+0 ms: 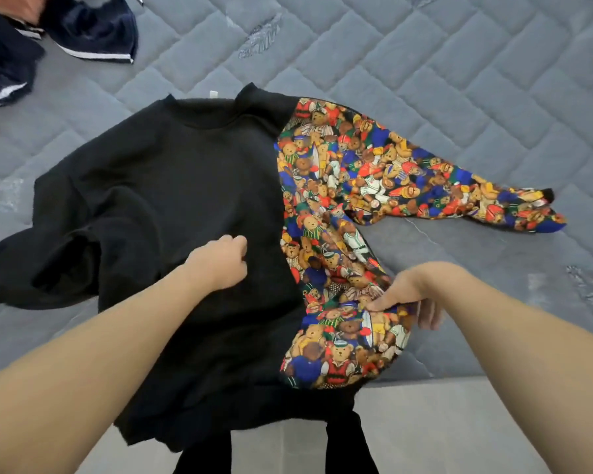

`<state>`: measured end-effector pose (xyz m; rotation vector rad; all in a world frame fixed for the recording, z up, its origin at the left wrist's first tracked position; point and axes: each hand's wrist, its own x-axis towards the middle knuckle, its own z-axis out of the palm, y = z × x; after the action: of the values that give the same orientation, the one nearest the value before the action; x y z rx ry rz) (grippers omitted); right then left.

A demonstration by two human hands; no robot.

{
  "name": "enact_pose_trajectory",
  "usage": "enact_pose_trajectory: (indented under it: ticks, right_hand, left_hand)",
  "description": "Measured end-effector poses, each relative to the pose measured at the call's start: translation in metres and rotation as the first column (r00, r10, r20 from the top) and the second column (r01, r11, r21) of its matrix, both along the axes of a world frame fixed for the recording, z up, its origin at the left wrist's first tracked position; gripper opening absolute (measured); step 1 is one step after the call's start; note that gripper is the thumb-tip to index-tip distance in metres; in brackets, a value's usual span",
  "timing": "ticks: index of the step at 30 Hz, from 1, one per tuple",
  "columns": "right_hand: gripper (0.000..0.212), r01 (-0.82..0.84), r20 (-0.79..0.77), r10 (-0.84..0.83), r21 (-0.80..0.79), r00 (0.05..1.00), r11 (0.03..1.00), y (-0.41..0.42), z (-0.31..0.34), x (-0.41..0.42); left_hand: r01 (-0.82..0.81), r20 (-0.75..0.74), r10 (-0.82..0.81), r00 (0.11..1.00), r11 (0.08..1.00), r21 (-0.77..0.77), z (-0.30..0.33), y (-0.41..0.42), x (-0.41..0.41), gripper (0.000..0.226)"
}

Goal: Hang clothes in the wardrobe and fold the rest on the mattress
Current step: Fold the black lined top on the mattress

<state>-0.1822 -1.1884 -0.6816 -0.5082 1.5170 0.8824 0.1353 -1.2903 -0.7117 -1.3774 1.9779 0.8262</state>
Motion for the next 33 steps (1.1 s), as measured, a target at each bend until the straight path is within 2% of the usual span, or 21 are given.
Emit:
enact_pose_trajectory:
  ticks: [2,3,4,5,6,7,8,10,11,13,15,17,18,20,22,24,25,27,28,30,33]
  right_hand:
    - [0.079,-0.077,0.016,0.077,-0.004,0.997,0.997,0.013,-0.003,-0.014]
    - [0.074,-0.016,0.016,0.017,-0.054,1.0,0.998,0.017,-0.007,-0.022]
    - [0.068,0.137,0.022,-0.135,-0.125,0.991,0.983,0.018,-0.011,-0.031]
    - [0.066,0.336,0.036,-0.336,-0.207,0.941,0.919,0.015,-0.014,-0.041]
    - [0.069,0.526,0.058,-0.535,-0.299,0.843,0.796,0.008,-0.018,-0.053]
    - [0.076,0.687,0.098,-0.713,-0.385,0.694,0.616,-0.002,-0.022,-0.065]
    - [0.085,0.803,0.166,-0.845,-0.447,0.508,0.394,-0.013,-0.027,-0.077]
    - [0.094,0.873,0.325,-0.932,-0.486,0.161,-0.019,-0.042,-0.038,-0.099]
    - [0.094,0.859,0.377,-0.925,-0.487,0.048,-0.155,-0.057,-0.043,-0.107]
    - [0.074,0.815,0.416,-0.905,-0.491,-0.093,-0.309,-0.083,-0.051,-0.116]
    - [0.035,0.793,0.413,-0.893,-0.478,-0.176,-0.378,-0.102,-0.06,-0.118]
    - [0.013,0.78,0.431,-0.877,-0.465,-0.215,-0.42,-0.112,-0.064,-0.123]
    - [0.014,0.761,0.45,-0.867,-0.481,-0.212,-0.436,-0.115,-0.064,-0.129]
    - [0.032,0.687,0.529,-0.823,-0.521,-0.206,-0.507,-0.121,-0.058,-0.152]
    - [0.039,0.6,0.647,-0.735,-0.511,-0.202,-0.616,-0.129,-0.04,-0.183]
    - [0.026,0.559,0.775,-0.595,-0.402,-0.214,-0.725,-0.136,-0.021,-0.217]
    - [0.016,0.548,0.824,-0.509,-0.314,-0.247,-0.775,-0.136,-0.012,-0.231]
    - [0.021,0.51,0.853,-0.396,-0.187,-0.34,-0.839,-0.129,0.0,-0.245]
    - [0.019,0.497,0.846,-0.39,-0.178,-0.363,-0.849,-0.121,0.001,-0.251]
    - [0.016,0.491,0.819,-0.408,-0.182,-0.404,-0.852,-0.106,-0.001,-0.261]
    - [0.008,0.462,0.803,-0.498,-0.324,-0.327,-0.826,-0.091,0.006,-0.286]
  left_hand:
    - [-0.052,-0.065,0.05,0.997,0.998,-0.03,0.0,-0.014,-0.037,0.042]
    - [-0.089,-0.097,0.084,0.992,0.995,-0.046,0.001,-0.021,-0.054,0.05]
    - [-0.131,-0.125,0.122,0.985,0.989,-0.065,0.001,-0.03,-0.07,0.054]
    - [-0.182,-0.156,0.166,0.974,0.979,-0.096,0.0,-0.04,-0.086,0.056]
    - [-0.245,-0.188,0.217,0.958,0.959,-0.141,-0.001,-0.051,-0.1,0.056]
    - [-0.315,-0.224,0.27,0.936,0.928,-0.199,-0.002,-0.062,-0.112,0.053]
    - [-0.388,-0.268,0.319,0.909,0.882,-0.267,-0.003,-0.075,-0.123,0.05]
    - [-0.449,-0.34,0.315,0.886,0.769,-0.456,-0.008,-0.105,-0.136,0.049]
    - [-0.421,-0.339,0.269,0.902,0.727,-0.543,-0.012,-0.12,-0.141,0.051]
    - [-0.357,-0.317,0.205,0.926,0.748,-0.559,-0.022,-0.153,-0.153,0.063]
    - [-0.387,-0.302,0.286,0.909,0.849,-0.359,-0.034,-0.179,-0.168,0.073]
    - [-0.395,-0.242,0.342,0.908,0.892,-0.222,-0.051,-0.191,-0.183,0.063]
    - [-0.357,-0.222,0.306,0.926,0.9,-0.249,-0.059,-0.192,-0.19,0.048]
    - [-0.347,-0.281,0.257,0.925,0.872,-0.346,-0.065,-0.197,-0.206,0.023]
    - [-0.422,-0.433,0.249,0.867,0.827,-0.371,-0.057,-0.21,-0.227,0.019]
    - [-0.45,-0.495,0.237,0.836,0.812,-0.371,-0.042,-0.23,-0.255,0.021]
    - [-0.447,-0.471,0.257,0.844,0.823,-0.351,-0.037,-0.236,-0.269,0.028]
    - [-0.418,-0.331,0.323,0.886,0.868,-0.27,-0.036,-0.228,-0.293,0.062]
    - [-0.4,-0.271,0.336,0.902,0.886,-0.232,-0.037,-0.215,-0.307,0.077]
    - [-0.318,-0.2,0.284,0.938,0.934,-0.162,-0.045,-0.181,-0.338,0.089]
    - [-0.176,-0.209,0.156,0.965,0.981,-0.08,-0.057,-0.141,-0.385,0.093]
